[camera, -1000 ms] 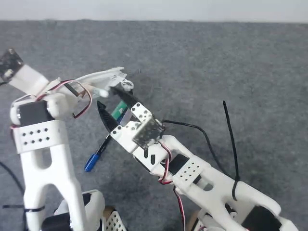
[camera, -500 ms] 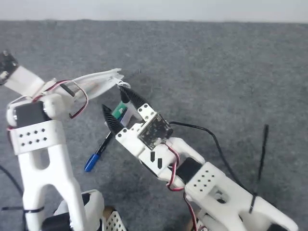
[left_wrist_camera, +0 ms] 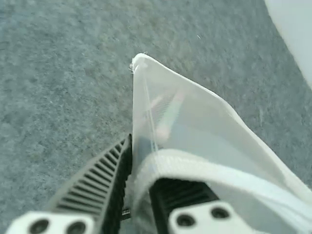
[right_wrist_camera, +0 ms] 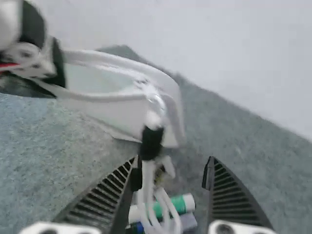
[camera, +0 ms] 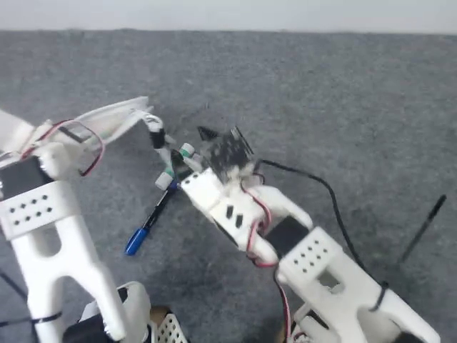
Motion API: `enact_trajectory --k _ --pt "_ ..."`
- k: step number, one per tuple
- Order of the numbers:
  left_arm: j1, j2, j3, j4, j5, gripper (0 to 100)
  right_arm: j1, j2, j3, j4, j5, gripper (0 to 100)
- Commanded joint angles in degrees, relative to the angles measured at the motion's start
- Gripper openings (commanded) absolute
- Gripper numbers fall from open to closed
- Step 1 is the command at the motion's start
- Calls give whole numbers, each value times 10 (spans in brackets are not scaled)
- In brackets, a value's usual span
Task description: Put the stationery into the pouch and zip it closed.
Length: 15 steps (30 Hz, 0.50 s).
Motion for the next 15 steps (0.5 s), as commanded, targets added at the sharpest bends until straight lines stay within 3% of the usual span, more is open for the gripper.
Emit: enact_trajectory --k 1,9,15 --pt "-44 -7 -37 -18 38 10 20 71 -113 86 -30 188" --pt "-59 -5 -37 -18 43 10 38 279 -324 261 -128 191" --pt "-59 -5 -37 -18 43 10 38 407 -430 322 -167 191"
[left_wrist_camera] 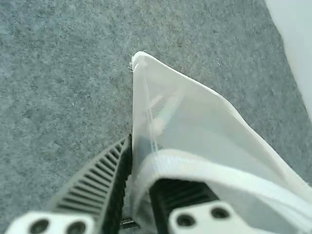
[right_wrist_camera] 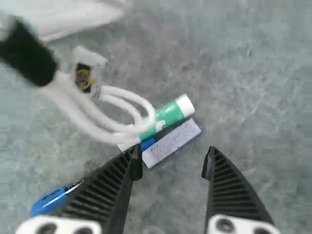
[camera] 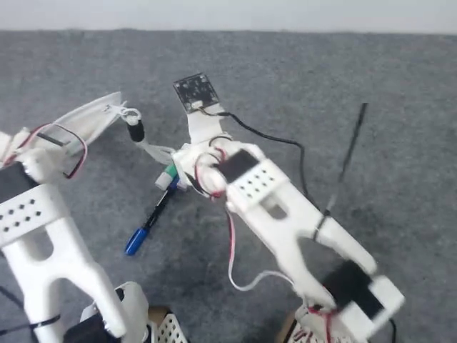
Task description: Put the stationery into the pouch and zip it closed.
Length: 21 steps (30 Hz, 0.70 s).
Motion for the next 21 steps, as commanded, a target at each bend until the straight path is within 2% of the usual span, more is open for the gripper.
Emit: enact_trajectory --k 1,12,21 --pt "-2 -5 -37 -18 8 10 10 44 -83 24 -22 191" --pt "-2 -4 -36 -18 8 10 10 186 -176 29 -86 191" --pt "-2 -4 -36 -18 8 10 10 283 -242 25 -87 189"
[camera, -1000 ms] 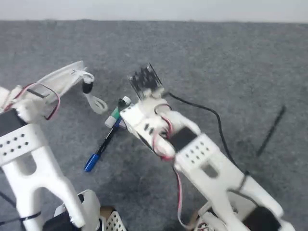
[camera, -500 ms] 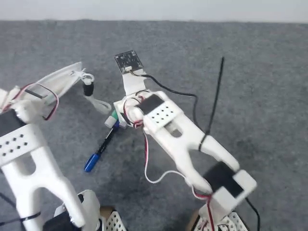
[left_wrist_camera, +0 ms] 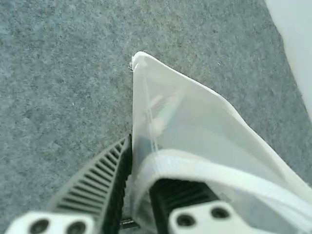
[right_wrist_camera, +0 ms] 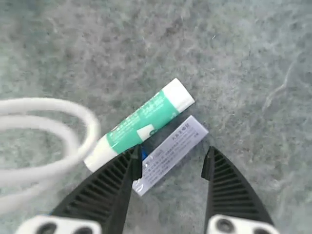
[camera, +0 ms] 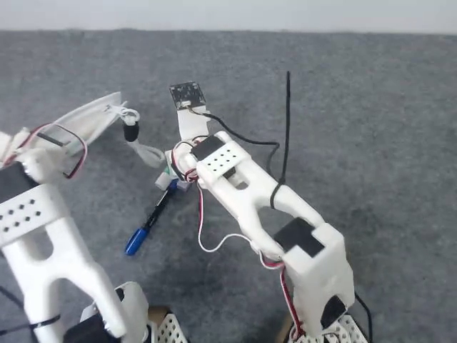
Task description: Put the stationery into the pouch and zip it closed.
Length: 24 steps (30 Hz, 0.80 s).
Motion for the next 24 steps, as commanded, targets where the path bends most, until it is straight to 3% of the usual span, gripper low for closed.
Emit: enact_trajectory --k 1,13,24 --pt "-2 -4 -36 -18 8 10 9 19 -56 0 -5 189" --pt "1 -4 -35 -18 8 10 10 131 -143 10 -1 187" --pt "1 -4 -35 -18 8 10 13 137 -211 153 11 187"
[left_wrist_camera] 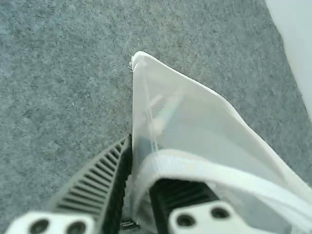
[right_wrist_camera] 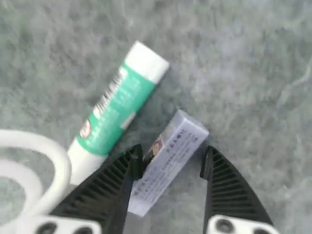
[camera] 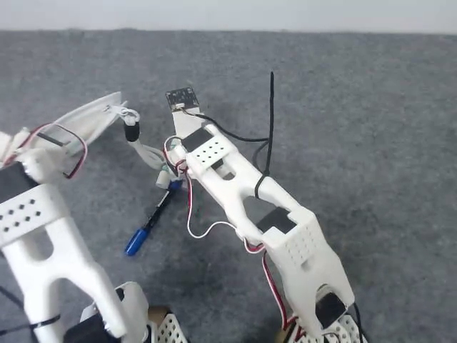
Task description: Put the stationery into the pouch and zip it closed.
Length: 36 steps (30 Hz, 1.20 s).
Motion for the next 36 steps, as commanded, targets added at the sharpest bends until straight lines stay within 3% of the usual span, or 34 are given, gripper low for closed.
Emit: enact_trajectory --k 1,5,11,12,21,27,31,36 --pt "1 -4 -35 -18 8 10 10 -6 -32 17 11 187" --pt "1 -4 -35 -18 8 10 10 11 -37 19 19 182" --pt "1 -4 -35 -18 8 10 11 47 -73 21 43 0" --pt "1 -4 -35 -18 8 10 12 48 -78 33 44 6" --pt "1 -4 -35 -18 8 10 29 47 -185 230 131 6" --pt "1 -4 -35 -18 8 10 35 48 -233 355 245 6" --pt "1 -4 -35 -18 8 10 35 52 -233 375 284 28" --pt "1 -4 -35 -18 8 10 32 51 -233 387 268 201"
